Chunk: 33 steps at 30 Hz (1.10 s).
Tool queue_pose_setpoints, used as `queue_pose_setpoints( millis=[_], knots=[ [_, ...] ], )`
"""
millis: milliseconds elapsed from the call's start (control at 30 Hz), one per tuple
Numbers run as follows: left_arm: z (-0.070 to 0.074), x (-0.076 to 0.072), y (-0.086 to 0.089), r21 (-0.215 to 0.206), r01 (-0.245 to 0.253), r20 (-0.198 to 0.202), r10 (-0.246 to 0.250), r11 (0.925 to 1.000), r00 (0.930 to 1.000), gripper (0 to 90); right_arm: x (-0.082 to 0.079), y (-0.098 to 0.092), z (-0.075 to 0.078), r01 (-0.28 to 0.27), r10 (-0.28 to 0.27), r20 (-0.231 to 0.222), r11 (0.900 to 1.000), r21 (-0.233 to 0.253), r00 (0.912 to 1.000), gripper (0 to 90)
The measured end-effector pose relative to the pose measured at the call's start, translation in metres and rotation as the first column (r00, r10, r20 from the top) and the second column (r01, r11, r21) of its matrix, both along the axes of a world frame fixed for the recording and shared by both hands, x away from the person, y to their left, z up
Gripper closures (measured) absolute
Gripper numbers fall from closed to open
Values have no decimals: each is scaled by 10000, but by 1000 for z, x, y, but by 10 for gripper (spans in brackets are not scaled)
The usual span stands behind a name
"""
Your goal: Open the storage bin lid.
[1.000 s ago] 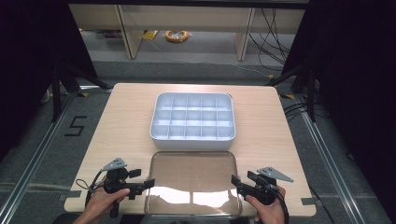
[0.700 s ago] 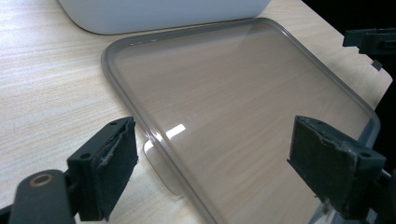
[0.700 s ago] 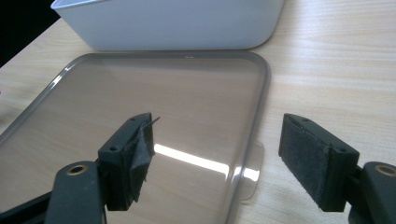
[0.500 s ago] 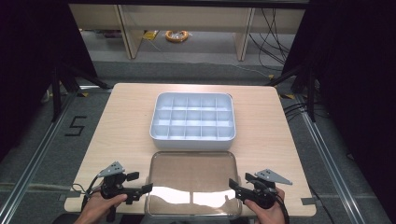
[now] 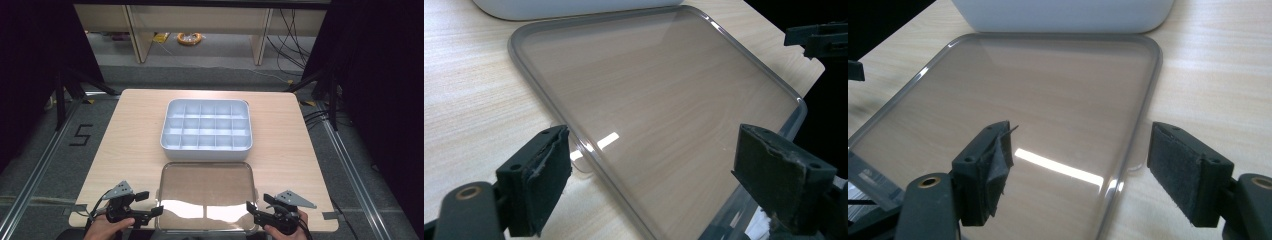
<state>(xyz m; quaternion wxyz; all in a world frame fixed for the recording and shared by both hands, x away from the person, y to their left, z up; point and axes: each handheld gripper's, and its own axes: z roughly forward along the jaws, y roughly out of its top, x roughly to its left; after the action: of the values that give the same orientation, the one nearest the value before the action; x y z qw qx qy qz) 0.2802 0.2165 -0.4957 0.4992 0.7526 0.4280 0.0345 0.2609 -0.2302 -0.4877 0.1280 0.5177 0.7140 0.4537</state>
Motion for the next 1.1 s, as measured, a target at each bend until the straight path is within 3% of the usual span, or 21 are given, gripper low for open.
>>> queue_pose_setpoints(
  millis=[67, 167, 267, 300, 333, 367, 400, 500, 567, 600, 667, 733, 767, 867, 1100],
  knots=[
    [1, -2, 0, -69, -76, -104, 75, 9999, 9999, 147, -3, -2, -1, 21, -22, -37, 10000, -89, 10000, 264],
    [0, -4, 2, -29, -43, -120, 42, 10000, 9999, 147, -11, -2, 1, 395, -395, -687, 9992, -13, 9969, 263],
    [0, -7, 2, -20, -41, -186, 40, 10000, 9998, 147, -15, -6, -2, 322, -321, -441, 9995, 5, 9985, 261],
    [-1, -8, 2, -107, -43, -121, 42, 9999, 9999, 147, -17, -6, -2, 485, -479, -470, 9988, 109, 9977, 259],
    [0, -8, 2, -84, -48, -204, 46, 10000, 9998, 148, -20, -9, -2, 423, -429, -486, 9990, -145, 9979, 259],
    [0, -9, 2, -31, -56, -259, 56, 10000, 9997, 148, -23, -9, -1, 472, -468, -651, 9989, 40, 9968, 259],
    [-1, -9, 2, -62, -68, -253, 66, 10000, 9997, 148, -21, -12, -4, 310, -313, -205, 9994, -167, 9993, 258],
    [-1, -10, 3, -76, -82, -244, 80, 9999, 9997, 148, -27, -11, -4, 403, -391, -481, 9989, 255, 9981, 257],
    [-1, -10, 3, -85, -83, -284, 80, 9999, 9996, 148, -28, -12, -3, 548, -547, -542, 9985, 16, 9970, 257],
    [-1, -10, 3, -73, -92, -294, 90, 9999, 9995, 148, -27, -15, -5, 362, -368, -275, 9991, -205, 9989, 258],
    [-1, -10, 3, -94, -113, -303, 110, 9999, 9995, 148, -27, -16, -5, 388, -393, -252, 9990, -199, 9989, 257],
    [-1, -10, 4, -90, -85, -306, 82, 9999, 9995, 149, -29, -15, -2, 539, -542, -544, 9985, -71, 9970, 257],
    [-1, -10, 4, -54, -67, -313, 65, 10000, 9995, 149, -27, -17, -3, 421, -428, -203, 9984, -366, 9989, 258],
    [-1, -10, 4, -33, -71, -317, 70, 10000, 9995, 150, -26, -17, -5, 302, -303, -208, 9995, -66, 9993, 258],
    [-2, -10, 3, -65, -31, -221, 29, 10000, 9998, 150, -26, -18, -5, 336, -340, -186, 9992, -218, 9992, 258]
  ],
)
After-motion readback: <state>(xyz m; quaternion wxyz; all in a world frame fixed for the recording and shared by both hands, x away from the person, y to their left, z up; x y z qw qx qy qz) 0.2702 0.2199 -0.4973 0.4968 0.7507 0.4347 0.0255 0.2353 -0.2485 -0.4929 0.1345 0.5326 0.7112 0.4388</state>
